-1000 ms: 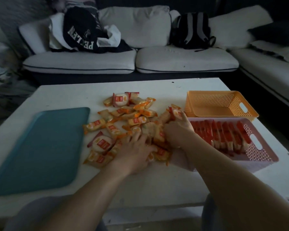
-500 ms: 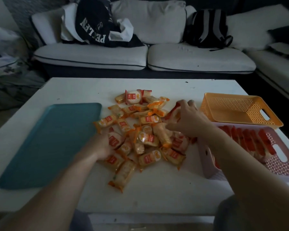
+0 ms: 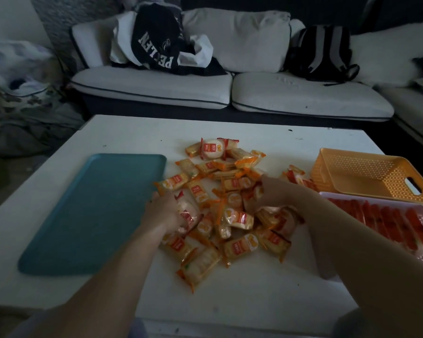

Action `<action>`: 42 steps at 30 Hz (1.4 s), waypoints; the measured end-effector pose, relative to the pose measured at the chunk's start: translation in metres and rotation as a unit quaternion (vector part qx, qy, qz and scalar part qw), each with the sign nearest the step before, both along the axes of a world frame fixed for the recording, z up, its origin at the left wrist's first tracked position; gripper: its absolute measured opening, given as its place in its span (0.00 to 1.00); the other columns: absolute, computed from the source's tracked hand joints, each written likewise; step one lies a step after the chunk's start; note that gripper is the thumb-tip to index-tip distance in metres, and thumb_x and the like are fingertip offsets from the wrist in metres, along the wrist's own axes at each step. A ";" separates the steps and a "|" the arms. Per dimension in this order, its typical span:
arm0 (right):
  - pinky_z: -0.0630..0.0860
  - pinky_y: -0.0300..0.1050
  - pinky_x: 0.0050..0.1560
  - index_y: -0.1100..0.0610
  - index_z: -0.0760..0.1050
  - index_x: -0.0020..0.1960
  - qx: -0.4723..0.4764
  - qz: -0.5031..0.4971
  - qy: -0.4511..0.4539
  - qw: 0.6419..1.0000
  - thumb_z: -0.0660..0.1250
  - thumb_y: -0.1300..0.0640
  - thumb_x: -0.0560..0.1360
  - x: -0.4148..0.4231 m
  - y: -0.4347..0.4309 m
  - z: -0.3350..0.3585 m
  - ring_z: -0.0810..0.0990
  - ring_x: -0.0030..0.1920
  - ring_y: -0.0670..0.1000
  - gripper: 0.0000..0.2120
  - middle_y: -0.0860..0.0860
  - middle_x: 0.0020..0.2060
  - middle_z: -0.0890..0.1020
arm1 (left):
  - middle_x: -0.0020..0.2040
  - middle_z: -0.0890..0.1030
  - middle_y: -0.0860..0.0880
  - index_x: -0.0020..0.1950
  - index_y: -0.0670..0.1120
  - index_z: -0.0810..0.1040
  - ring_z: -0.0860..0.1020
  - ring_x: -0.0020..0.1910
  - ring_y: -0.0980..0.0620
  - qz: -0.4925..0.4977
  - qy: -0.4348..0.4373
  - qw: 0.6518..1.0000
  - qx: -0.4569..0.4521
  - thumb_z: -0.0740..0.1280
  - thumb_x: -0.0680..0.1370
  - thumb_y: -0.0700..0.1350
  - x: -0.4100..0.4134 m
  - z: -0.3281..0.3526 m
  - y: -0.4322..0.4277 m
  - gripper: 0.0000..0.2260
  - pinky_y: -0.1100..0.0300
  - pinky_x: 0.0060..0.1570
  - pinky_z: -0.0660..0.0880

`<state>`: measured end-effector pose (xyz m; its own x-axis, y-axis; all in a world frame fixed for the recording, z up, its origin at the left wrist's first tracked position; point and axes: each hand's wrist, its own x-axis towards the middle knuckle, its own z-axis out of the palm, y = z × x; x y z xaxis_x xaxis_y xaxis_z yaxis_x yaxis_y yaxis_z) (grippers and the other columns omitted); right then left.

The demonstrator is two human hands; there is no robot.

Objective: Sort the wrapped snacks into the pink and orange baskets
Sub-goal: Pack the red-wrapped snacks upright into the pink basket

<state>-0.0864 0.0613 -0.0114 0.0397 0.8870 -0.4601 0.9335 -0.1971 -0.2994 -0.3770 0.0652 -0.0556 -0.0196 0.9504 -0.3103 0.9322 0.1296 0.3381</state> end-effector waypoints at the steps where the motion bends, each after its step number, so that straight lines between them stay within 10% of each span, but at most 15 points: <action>1: 0.70 0.54 0.68 0.54 0.57 0.79 -0.004 -0.006 0.009 1.000 0.80 0.39 0.63 0.003 -0.001 0.001 0.71 0.70 0.59 0.53 0.55 0.73 0.71 | 0.65 0.75 0.41 0.71 0.46 0.69 0.76 0.62 0.40 0.006 -0.035 0.999 0.011 0.78 0.72 0.48 0.001 0.002 0.000 0.31 0.47 0.62 0.76; 5: 0.71 0.56 0.69 0.50 0.60 0.77 0.002 -0.020 0.052 0.998 0.82 0.33 0.55 0.006 -0.003 0.001 0.73 0.68 0.57 0.58 0.50 0.69 0.74 | 0.46 0.81 0.46 0.54 0.48 0.69 0.83 0.41 0.42 0.054 -0.166 0.982 0.073 0.72 0.76 0.52 0.003 0.017 -0.002 0.15 0.45 0.43 0.83; 10: 0.73 0.41 0.51 0.53 0.59 0.76 0.004 -0.070 0.149 0.986 0.81 0.49 0.67 0.008 -0.017 0.006 0.74 0.52 0.47 0.46 0.44 0.54 0.74 | 0.48 0.78 0.49 0.56 0.46 0.71 0.81 0.40 0.50 0.080 -0.310 0.942 0.102 0.75 0.75 0.42 0.013 0.030 -0.003 0.16 0.59 0.34 0.82; 13: 0.69 0.35 0.40 0.54 0.59 0.75 0.016 -0.094 0.174 0.980 0.80 0.50 0.69 0.013 -0.016 0.002 0.72 0.45 0.41 0.44 0.42 0.48 0.73 | 0.51 0.80 0.48 0.55 0.48 0.73 0.82 0.48 0.48 0.105 -0.391 0.911 0.076 0.76 0.72 0.40 0.020 0.032 -0.002 0.17 0.53 0.46 0.83; 21: 0.79 0.47 0.44 0.50 0.65 0.70 0.195 -0.215 0.257 0.922 0.78 0.41 0.68 0.041 -0.014 0.017 0.80 0.54 0.54 0.37 0.54 0.59 0.76 | 0.51 0.85 0.47 0.57 0.48 0.77 0.86 0.46 0.49 0.154 -0.576 0.803 -0.027 0.76 0.75 0.39 0.052 0.037 0.000 0.14 0.55 0.41 0.83; 29: 0.71 0.63 0.68 0.46 0.55 0.77 0.098 -0.042 0.067 0.992 0.62 0.15 0.54 0.022 -0.022 0.004 0.67 0.71 0.58 0.60 0.52 0.72 0.65 | 0.50 0.87 0.45 0.59 0.47 0.79 0.86 0.46 0.47 0.194 -0.581 0.789 -0.048 0.75 0.75 0.43 0.093 0.028 0.005 0.14 0.51 0.47 0.84; 34: 0.82 0.53 0.55 0.48 0.64 0.71 0.184 -0.196 0.229 0.936 0.73 0.26 0.61 0.036 -0.021 0.018 0.78 0.59 0.55 0.47 0.53 0.63 0.73 | 0.49 0.87 0.45 0.58 0.46 0.82 0.85 0.50 0.47 0.180 -0.646 0.735 -0.098 0.74 0.75 0.44 0.110 0.040 0.003 0.12 0.54 0.43 0.80; 38: 0.83 0.42 0.41 0.50 0.69 0.65 0.235 -0.249 0.462 0.818 0.74 0.43 0.74 0.016 -0.032 0.041 0.86 0.45 0.47 0.25 0.55 0.55 0.81 | 0.54 0.87 0.45 0.56 0.47 0.86 0.83 0.59 0.45 0.086 -0.692 0.702 -0.143 0.73 0.75 0.46 0.109 0.050 -0.004 0.11 0.48 0.64 0.76; 42: 0.84 0.47 0.45 0.54 0.67 0.67 0.199 -0.237 0.517 0.798 0.74 0.35 0.69 -0.021 -0.041 0.041 0.84 0.51 0.49 0.37 0.56 0.58 0.78 | 0.64 0.82 0.39 0.66 0.43 0.81 0.80 0.64 0.39 0.031 -0.745 0.649 -0.149 0.70 0.77 0.44 0.107 0.056 -0.005 0.17 0.42 0.66 0.74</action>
